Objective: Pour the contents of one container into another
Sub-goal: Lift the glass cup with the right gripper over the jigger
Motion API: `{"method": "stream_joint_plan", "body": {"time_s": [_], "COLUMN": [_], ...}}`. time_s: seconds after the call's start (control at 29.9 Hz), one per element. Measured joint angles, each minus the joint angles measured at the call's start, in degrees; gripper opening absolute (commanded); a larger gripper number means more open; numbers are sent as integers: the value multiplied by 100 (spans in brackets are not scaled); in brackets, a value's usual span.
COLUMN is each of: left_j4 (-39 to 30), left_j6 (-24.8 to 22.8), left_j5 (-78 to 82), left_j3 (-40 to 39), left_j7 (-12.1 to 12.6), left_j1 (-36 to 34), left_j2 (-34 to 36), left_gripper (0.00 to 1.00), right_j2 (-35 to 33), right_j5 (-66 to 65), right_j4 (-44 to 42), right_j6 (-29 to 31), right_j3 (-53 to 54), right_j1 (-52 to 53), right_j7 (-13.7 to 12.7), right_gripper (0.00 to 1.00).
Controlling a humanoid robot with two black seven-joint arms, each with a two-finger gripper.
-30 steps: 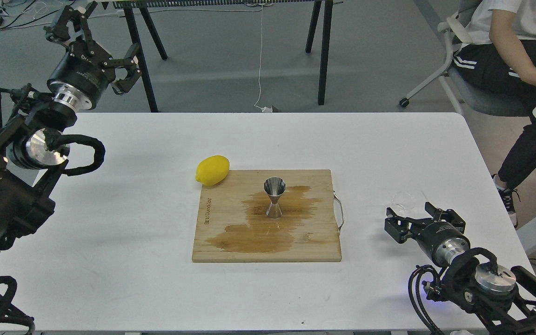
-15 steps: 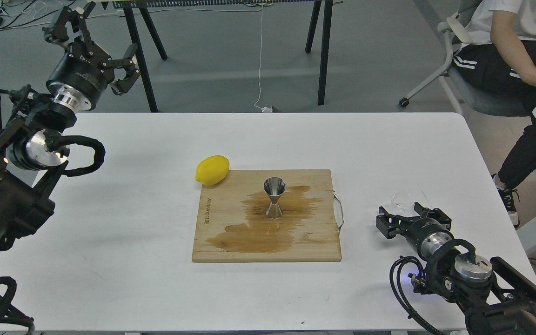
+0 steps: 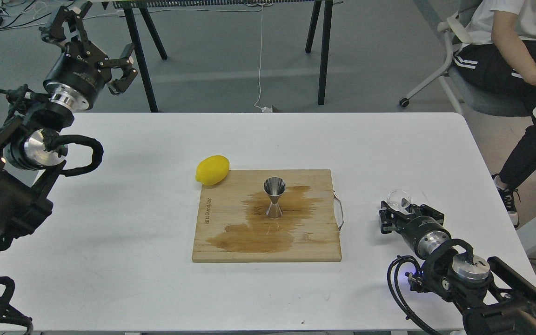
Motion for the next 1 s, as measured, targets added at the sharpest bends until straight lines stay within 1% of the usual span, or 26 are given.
{"method": "stream_joint_plan", "body": {"time_s": [0.07, 0.27, 0.33, 0.43, 0.53, 0.67, 0.8, 1.0], "left_j4": [0, -7, -9, -10, -10, -10, -10, -9], "left_j6": [3, 8, 12, 20, 24, 24, 25, 24], "left_j5": [0, -3, -3, -3, 5, 9, 9, 9], "left_j3": [-1, -5, 6, 36, 51, 54, 54, 36], "left_j7": [2, 6, 9, 10, 11, 10, 0, -7], "left_j1": [-16, -41, -56, -57, -57, -47, -35, -23], "left_j2": [1, 29, 40, 46, 55, 76, 148, 193], "left_gripper": [100, 100, 100, 100, 100, 100, 100, 100], "right_j2": [-21, -350, -427, -439, -394, -322, -14, 357], "right_j5": [-7, -254, -488, -950, -1378, -1890, -2477, -3698], "right_j4": [166, 1225, 1577, 1855, 1930, 1918, 1887, 1877], "right_j6": [-29, -261, -565, -967, -1217, -1528, -1811, -2317], "right_j3": [-21, -212, -248, -419, -845, -1550, -1965, -2785], "right_j1": [13, 100, 327, 749, 1289, 1920, 2274, 2568], "right_j7": [0, 22, 22, 13, 11, 73, 96, 146], "right_gripper": [35, 35, 35, 35, 35, 35, 35, 35]}}
